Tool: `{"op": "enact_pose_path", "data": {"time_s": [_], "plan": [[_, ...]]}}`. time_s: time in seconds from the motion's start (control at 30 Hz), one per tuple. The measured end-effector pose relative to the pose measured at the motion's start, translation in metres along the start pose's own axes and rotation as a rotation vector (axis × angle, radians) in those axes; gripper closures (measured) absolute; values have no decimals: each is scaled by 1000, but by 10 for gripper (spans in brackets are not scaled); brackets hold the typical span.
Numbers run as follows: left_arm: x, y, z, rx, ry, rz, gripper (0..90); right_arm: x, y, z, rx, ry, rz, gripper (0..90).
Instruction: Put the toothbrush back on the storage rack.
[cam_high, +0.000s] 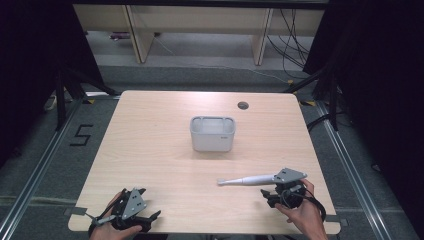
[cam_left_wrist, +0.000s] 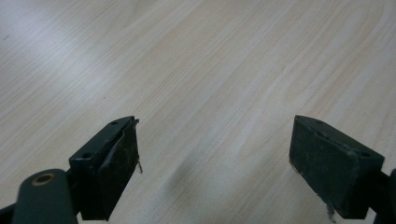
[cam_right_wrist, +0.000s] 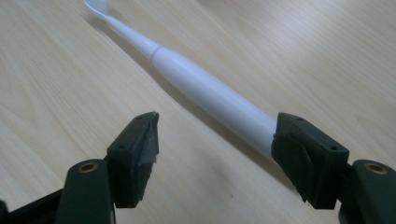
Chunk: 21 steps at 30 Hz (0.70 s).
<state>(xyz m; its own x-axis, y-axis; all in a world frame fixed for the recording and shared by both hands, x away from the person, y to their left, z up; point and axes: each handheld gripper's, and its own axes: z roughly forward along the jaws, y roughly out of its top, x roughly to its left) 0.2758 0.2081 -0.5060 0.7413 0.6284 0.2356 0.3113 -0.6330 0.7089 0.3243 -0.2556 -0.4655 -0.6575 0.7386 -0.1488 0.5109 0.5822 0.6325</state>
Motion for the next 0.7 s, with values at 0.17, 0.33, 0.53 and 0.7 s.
{"op": "enact_pose_path", "data": {"time_s": [0.17, 0.33, 0.53, 0.7], "plan": [[2, 0, 0, -5, 4, 25, 152, 1, 14, 5, 1, 14, -66, 348], [0, 1, 2, -10, 1, 25, 152, 2, 26, 12, 39, 31, -119, 386], [1, 1, 3, -7, 13, 24, 152, 0, 35, 21, 90, 75, -162, 430], [1, 1, 2, 3, -2, 33, 152, -2, 40, 33, 112, 100, -193, 454]]}}
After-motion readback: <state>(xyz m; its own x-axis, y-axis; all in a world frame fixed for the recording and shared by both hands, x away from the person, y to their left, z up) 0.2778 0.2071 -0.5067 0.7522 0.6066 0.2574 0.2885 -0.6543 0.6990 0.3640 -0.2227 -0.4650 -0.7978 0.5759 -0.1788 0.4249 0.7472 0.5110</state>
